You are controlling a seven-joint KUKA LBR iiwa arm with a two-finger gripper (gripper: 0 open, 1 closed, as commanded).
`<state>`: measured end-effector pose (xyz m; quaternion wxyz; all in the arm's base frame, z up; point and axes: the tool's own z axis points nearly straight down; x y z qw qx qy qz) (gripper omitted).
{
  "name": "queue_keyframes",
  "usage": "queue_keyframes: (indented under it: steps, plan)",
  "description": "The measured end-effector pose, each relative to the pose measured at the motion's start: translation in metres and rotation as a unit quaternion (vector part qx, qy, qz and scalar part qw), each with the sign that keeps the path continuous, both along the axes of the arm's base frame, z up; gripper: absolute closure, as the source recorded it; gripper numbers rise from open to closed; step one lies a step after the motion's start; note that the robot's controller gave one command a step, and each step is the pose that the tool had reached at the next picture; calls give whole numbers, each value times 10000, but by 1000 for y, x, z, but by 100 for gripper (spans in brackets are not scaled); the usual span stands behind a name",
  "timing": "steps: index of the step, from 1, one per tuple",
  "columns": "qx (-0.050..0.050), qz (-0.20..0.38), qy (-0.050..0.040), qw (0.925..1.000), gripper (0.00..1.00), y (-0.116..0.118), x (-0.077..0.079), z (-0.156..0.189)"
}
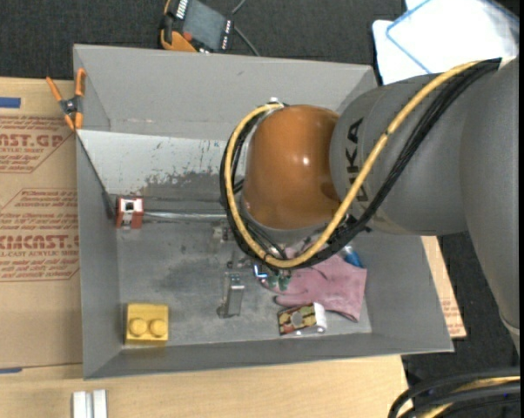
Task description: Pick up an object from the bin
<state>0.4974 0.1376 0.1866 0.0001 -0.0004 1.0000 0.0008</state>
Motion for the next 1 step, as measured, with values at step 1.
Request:
queue_keyframes:
  steps: [1]
  plan:
    - [0,0,0,10000,0,0,0,0]
